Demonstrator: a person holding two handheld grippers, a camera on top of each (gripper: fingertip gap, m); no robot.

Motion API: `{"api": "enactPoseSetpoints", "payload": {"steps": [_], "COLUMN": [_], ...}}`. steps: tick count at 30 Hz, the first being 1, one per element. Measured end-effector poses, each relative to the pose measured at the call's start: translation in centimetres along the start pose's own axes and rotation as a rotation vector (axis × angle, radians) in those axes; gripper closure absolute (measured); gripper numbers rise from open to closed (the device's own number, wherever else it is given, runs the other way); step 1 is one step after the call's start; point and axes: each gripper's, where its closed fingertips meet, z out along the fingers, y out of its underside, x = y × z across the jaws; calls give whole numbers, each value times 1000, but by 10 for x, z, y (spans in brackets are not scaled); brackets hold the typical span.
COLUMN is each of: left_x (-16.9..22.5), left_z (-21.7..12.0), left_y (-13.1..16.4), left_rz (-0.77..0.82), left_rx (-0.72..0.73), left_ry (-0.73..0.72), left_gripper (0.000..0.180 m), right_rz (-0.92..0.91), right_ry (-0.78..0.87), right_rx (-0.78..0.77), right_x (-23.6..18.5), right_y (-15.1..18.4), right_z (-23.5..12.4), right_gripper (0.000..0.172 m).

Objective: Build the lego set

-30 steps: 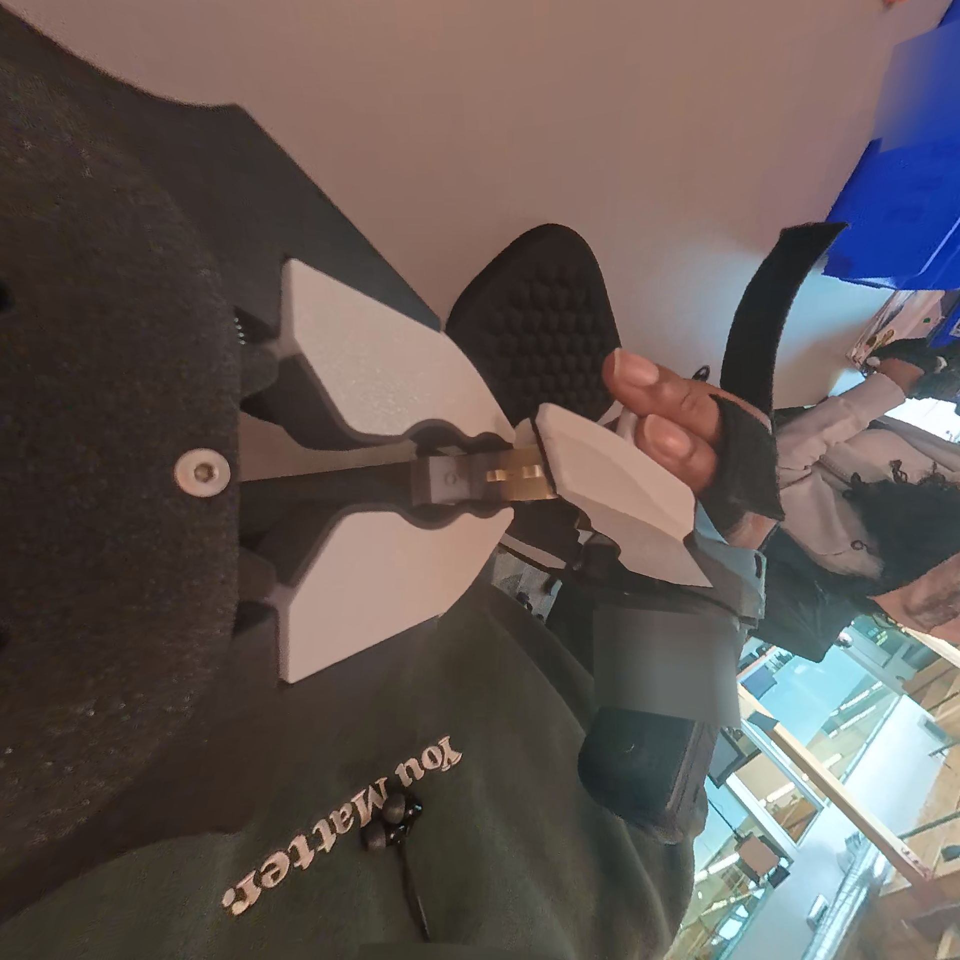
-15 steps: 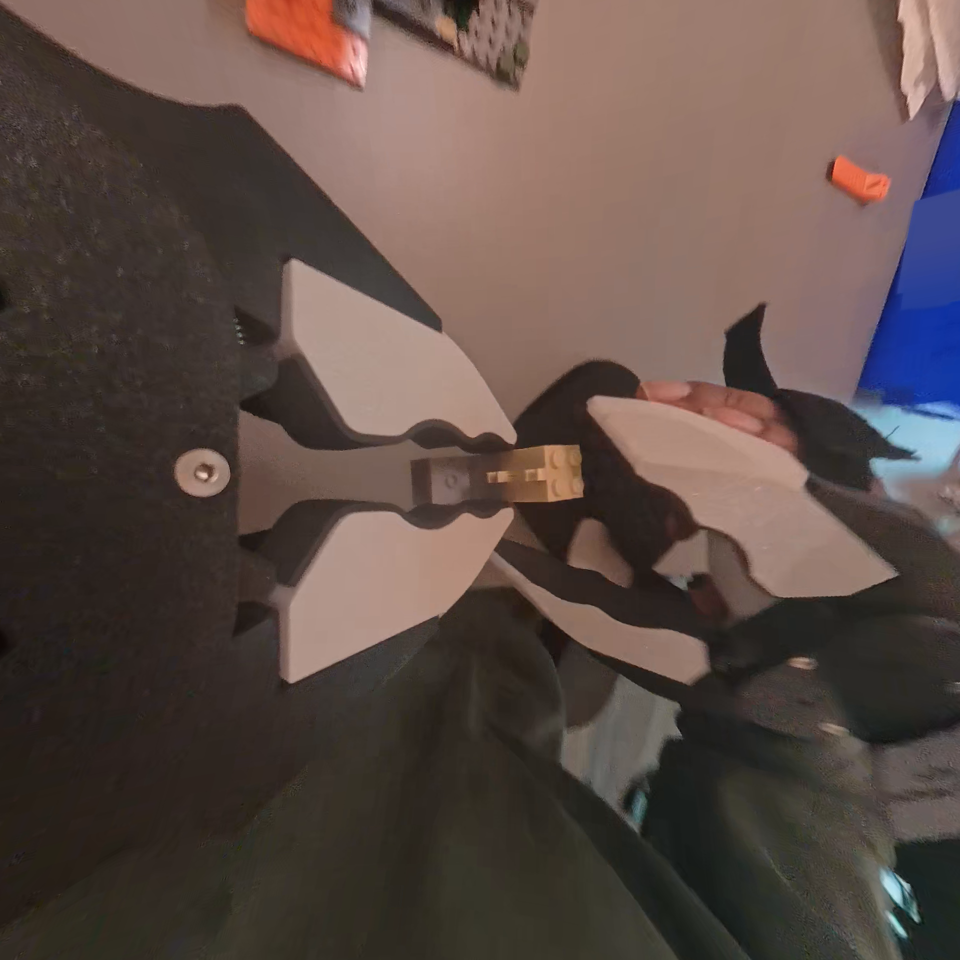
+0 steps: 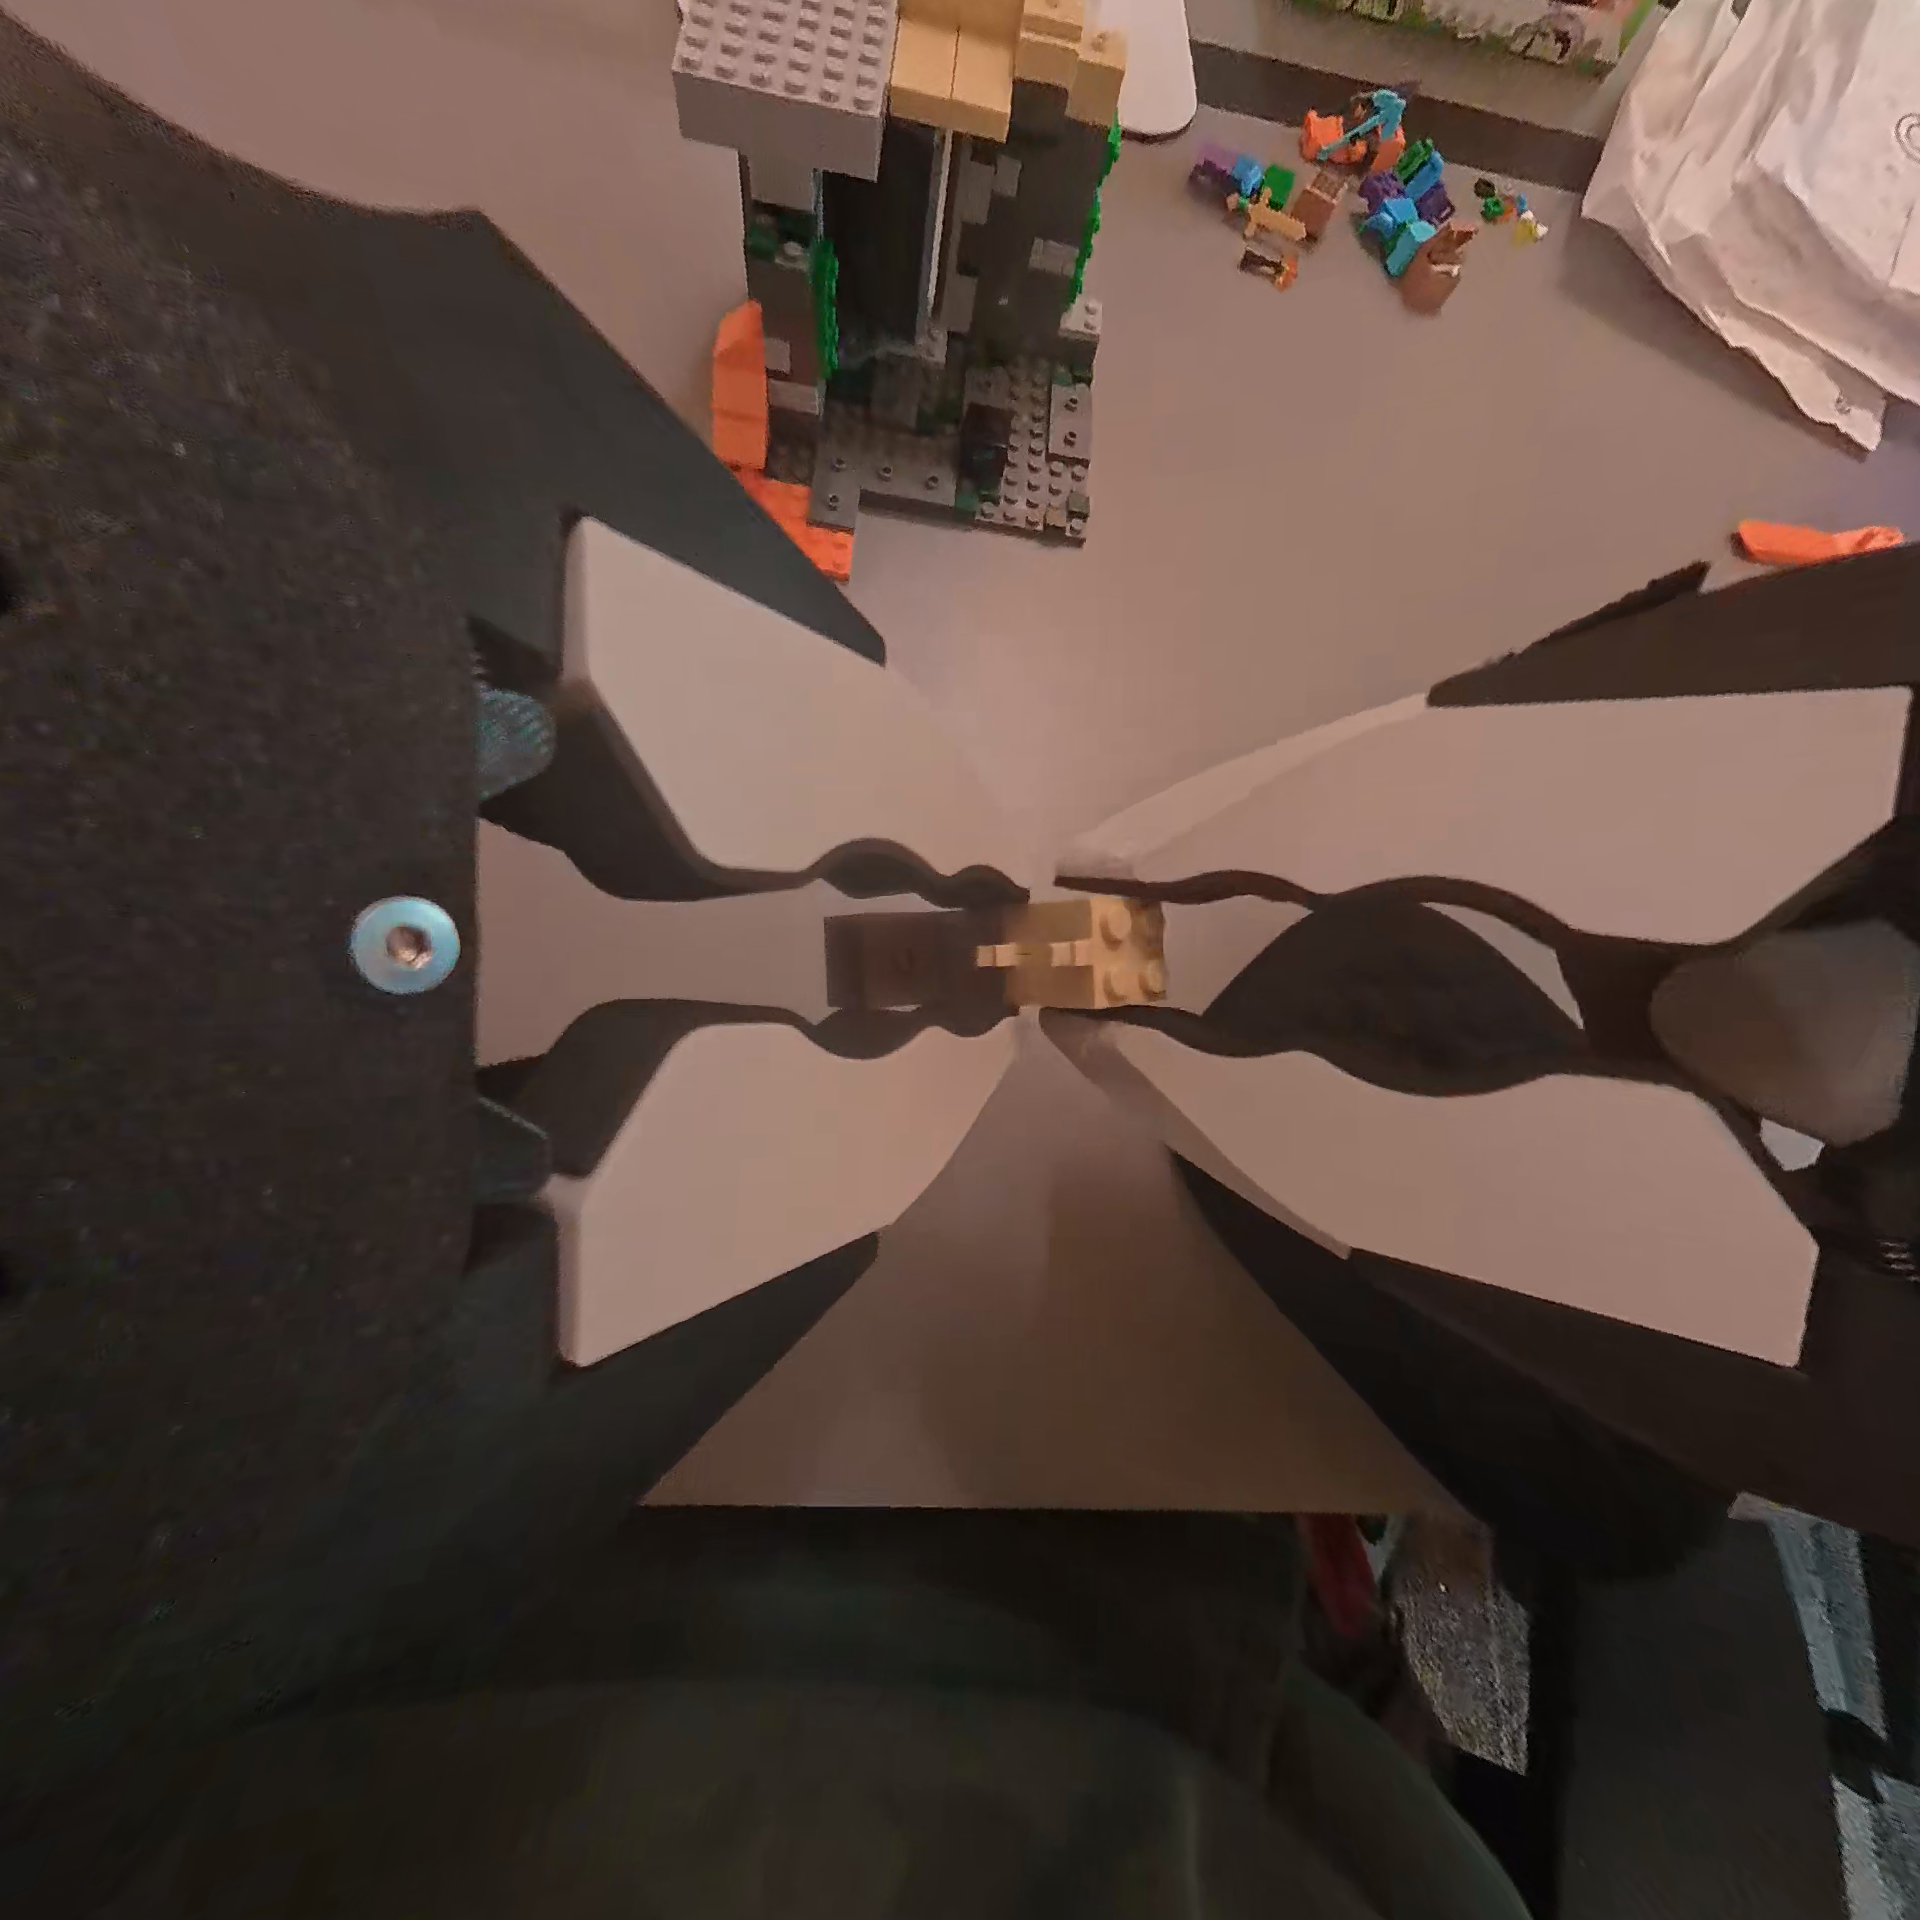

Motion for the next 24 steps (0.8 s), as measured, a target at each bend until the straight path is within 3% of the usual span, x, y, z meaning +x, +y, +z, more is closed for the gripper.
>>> {"api": "enactPoseSetpoints", "payload": {"steps": [17, 22, 24], "left_x": [5, 3, 0], "left_z": [8, 10, 11], "left_y": [10, 8, 9], "left_rz": [12, -23, -54], "left_rx": [-52, 23, 54], "left_ry": [1, 43, 64], "left_gripper": [164, 164, 164], "right_rz": [121, 114, 124], "right_ry": [-33, -6, 12], "right_rx": [-41, -27, -33], "right_x": [-6, -3, 4], "right_y": [10, 11, 14], "right_z": [8, 7, 5], "right_gripper": [154, 152, 143]}}
